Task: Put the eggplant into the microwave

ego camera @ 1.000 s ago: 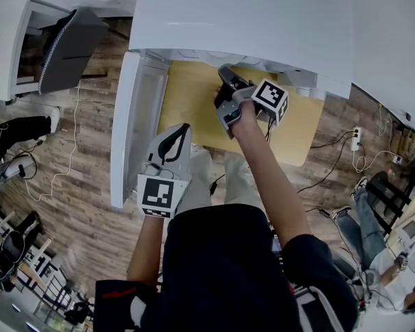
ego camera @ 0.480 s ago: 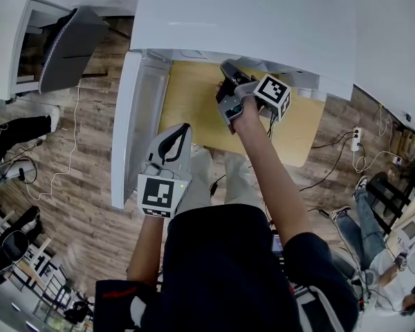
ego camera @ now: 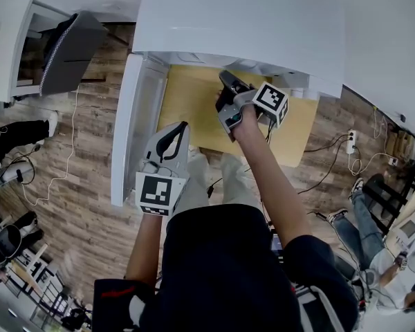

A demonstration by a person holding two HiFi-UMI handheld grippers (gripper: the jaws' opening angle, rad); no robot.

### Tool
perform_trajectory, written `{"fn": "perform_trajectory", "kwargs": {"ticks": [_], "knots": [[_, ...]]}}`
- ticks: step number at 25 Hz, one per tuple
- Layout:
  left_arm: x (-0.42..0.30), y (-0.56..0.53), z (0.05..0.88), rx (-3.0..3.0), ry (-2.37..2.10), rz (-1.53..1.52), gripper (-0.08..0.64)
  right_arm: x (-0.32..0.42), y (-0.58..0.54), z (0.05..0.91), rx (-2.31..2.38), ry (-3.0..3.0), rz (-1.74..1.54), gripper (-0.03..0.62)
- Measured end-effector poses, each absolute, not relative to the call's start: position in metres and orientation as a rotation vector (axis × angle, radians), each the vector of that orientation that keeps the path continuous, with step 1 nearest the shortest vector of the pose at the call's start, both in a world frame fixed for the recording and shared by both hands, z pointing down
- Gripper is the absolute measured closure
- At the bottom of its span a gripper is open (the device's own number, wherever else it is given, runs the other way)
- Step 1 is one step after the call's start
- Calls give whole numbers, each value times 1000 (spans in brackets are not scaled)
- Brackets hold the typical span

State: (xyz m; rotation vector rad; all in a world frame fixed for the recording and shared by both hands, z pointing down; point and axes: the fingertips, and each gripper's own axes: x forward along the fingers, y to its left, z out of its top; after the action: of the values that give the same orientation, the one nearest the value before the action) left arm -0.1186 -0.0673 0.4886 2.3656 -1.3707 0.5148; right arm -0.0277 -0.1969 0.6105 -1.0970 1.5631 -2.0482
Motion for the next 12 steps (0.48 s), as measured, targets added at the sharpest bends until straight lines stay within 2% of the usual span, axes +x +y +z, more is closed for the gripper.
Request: {"fn": "perform_trajectory", "kwargs": {"ticks": [5,12], "knots": [[-110,-68,462,2404,-1412,462,546,-19,-175,579,-1085,1721,-2007,580],[-110,-65,427,2463,-1456,408,546,-19,-141,508,-1067,2135,-1786,580]]}}
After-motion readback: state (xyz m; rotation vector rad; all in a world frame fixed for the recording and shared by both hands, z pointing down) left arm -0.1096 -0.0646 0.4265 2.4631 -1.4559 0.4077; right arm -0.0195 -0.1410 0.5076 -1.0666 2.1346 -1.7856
